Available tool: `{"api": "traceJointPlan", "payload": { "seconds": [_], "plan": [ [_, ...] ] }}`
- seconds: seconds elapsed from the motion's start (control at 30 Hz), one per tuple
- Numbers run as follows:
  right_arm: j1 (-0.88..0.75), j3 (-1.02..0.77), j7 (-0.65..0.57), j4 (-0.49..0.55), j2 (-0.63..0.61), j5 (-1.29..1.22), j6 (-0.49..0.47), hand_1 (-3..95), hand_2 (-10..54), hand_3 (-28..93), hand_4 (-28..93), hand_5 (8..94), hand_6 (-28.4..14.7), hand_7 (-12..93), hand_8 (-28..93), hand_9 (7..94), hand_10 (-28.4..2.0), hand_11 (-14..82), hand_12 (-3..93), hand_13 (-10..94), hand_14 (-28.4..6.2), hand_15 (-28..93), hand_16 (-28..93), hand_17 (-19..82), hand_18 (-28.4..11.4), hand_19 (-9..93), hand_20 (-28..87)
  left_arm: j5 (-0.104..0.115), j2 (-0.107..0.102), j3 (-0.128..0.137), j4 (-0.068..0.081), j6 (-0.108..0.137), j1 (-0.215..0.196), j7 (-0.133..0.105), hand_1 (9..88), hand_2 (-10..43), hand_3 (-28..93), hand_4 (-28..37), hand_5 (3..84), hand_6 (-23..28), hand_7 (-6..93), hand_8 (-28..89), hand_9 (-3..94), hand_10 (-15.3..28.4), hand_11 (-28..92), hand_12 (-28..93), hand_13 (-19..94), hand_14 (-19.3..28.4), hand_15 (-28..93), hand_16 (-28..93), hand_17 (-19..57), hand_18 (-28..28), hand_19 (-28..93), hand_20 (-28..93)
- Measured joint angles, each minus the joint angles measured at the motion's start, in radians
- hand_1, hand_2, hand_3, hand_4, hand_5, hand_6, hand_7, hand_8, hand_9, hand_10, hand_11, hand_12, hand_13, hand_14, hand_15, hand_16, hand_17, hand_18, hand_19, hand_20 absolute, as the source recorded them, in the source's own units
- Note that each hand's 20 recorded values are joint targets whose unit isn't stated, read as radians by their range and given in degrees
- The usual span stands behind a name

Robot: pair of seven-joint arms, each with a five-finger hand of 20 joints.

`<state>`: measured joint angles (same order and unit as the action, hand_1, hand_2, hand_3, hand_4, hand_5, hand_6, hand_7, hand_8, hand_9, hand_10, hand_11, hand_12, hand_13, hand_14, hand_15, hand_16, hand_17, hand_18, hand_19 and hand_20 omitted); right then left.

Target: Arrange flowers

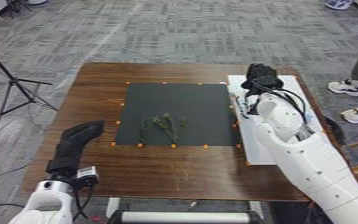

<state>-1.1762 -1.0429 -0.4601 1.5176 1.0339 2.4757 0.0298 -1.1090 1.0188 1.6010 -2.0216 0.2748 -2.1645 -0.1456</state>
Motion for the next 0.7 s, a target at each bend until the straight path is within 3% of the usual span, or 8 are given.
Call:
{"api": "traceJointPlan", "payload": {
  "seconds": [0.27, 0.33, 0.4, 0.43, 0.57, 0.7],
  "plan": [
    [0.021, -0.007, -0.002, 0.046, -0.017, -0.018, -0.007, 47.8, -9.5, 65, -2, 78.2, 2.0, 39, 26, 93.7, -7.3, 46.3, 25.6, 91, -2.2, 69, 43, 63, -17.1, 93, 61, 0.000, 0.000, 0.001, 0.000, 0.000, 0.000, 0.001, 29.2, 2.1, 70, -17.5, 50.4, 5.0, 17.3, -7, 43.6, 12.8, 20, 12, 34, 16.9, 20, 1, 5.3, 12.2, 11, 17],
    [0.021, -0.009, -0.001, 0.045, -0.014, -0.020, -0.022, 40.2, -9.5, 62, -4, 78.5, 1.0, 35, 24, 93.7, -8.2, 43.7, 26.4, 91, -2.9, 68, 43, 62, -17.5, 93, 61, 0.000, 0.000, 0.001, 0.000, -0.001, 0.000, 0.001, 29.1, 2.1, 70, -17.5, 50.4, 5.0, 17.2, -7, 43.6, 12.8, 20, 12, 34, 16.9, 20, 1, 5.3, 12.3, 11, 17],
    [0.019, -0.015, 0.002, 0.045, -0.012, -0.026, -0.055, 27.2, -9.5, 65, -7, 79.0, -2.1, 33, -1, 93.0, -9.3, 41.0, 27.2, 89, -4.4, 68, 42, 61, -18.0, 93, 60, 0.000, 0.000, 0.001, 0.000, -0.001, 0.000, 0.001, 29.1, 2.1, 70, -17.4, 50.5, 5.0, 17.2, -7, 43.6, 12.7, 20, 12, 34, 16.9, 20, 1, 5.3, 12.3, 11, 17],
    [0.016, -0.020, 0.004, 0.046, -0.010, -0.031, -0.076, 24.2, -9.5, 64, -8, 79.0, -2.6, 32, -4, 92.7, -9.7, 40.5, 27.4, 88, -4.7, 68, 42, 61, -18.2, 93, 59, 0.000, 0.000, 0.002, 0.000, -0.001, 0.000, 0.001, 29.2, 2.1, 70, -17.5, 50.5, 5.0, 17.1, -7, 43.6, 12.8, 20, 12, 34, 16.9, 20, 1, 5.3, 12.3, 11, 17],
    [0.002, -0.037, 0.013, 0.046, -0.007, -0.044, -0.174, 18.2, -9.5, 61, -9, 78.5, -4.2, 29, -5, 91.8, -11.1, 38.8, 27.3, 87, -5.6, 67, 42, 60, -18.5, 93, 58, 0.000, 0.000, 0.005, -0.002, -0.001, -0.004, 0.001, 29.1, 2.1, 70, -17.4, 50.5, 5.0, 17.2, -7, 43.6, 12.8, 20, 12, 34, 16.9, 20, 1, 5.3, 12.2, 11, 17],
    [-0.015, -0.045, 0.024, 0.041, -0.005, -0.047, -0.205, 14.5, -9.5, 59, -8, 77.6, -5.1, 27, -4, 91.0, -12.0, 37.7, 27.2, 87, -6.1, 66, 42, 60, -18.7, 93, 57, 0.000, 0.000, 0.005, -0.003, -0.001, -0.005, 0.001, 29.2, 2.1, 70, -17.4, 50.5, 5.0, 17.2, -7, 43.6, 12.8, 20, 12, 34, 17.0, 20, 1, 5.2, 12.3, 11, 17]
  ]
}}
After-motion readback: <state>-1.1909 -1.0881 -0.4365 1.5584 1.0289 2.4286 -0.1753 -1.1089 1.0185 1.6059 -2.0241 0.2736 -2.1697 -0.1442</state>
